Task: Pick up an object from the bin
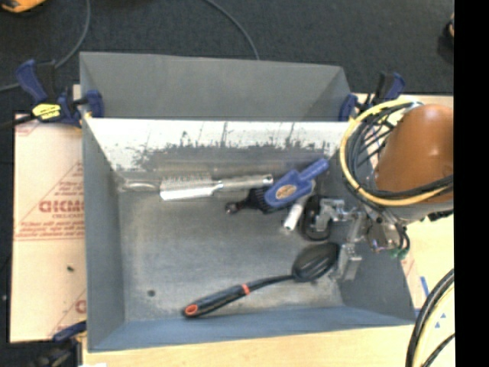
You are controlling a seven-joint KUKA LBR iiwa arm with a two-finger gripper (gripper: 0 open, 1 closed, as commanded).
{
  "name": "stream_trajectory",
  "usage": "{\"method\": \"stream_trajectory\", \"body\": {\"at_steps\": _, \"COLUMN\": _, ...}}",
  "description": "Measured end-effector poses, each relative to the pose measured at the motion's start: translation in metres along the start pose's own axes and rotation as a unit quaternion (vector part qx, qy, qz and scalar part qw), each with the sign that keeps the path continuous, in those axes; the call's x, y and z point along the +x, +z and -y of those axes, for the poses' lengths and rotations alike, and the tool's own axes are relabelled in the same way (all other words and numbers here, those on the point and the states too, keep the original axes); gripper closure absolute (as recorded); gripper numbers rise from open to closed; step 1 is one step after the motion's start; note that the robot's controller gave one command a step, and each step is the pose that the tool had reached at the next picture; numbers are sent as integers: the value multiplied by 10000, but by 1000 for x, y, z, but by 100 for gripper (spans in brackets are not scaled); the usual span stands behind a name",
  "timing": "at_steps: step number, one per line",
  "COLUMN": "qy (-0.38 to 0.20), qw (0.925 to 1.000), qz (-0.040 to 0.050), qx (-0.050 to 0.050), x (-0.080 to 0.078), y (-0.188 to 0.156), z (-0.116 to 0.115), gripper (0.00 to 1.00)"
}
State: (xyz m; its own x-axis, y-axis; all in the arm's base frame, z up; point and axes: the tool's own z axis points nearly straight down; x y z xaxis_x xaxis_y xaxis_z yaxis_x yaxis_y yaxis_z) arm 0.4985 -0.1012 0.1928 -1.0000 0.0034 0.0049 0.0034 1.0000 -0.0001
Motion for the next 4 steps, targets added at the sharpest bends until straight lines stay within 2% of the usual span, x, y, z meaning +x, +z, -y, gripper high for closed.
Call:
{"method": "stream_trajectory", "body": {"at_steps": 1, "qy": -28, "qw": 10000, "qz": 42, "qx": 7, "x": -2, "y": -4, "z": 0, "gripper": 0}}
{"method": "stream_trajectory", "body": {"at_steps": 2, "qy": -1006, "qw": 9949, "qz": 33, "qx": 9, "x": -12, "y": 90, "z": 26, "gripper": 0}}
{"method": "stream_trajectory", "body": {"at_steps": 3, "qy": -926, "qw": 9957, "qz": 54, "qx": -8, "x": 26, "y": 41, "z": -64, "gripper": 0}}
{"method": "stream_trajectory", "body": {"at_steps": 4, "qy": -1563, "qw": 9877, "qz": 65, "qx": 31, "x": -33, "y": 93, "z": 47, "gripper": 0}}
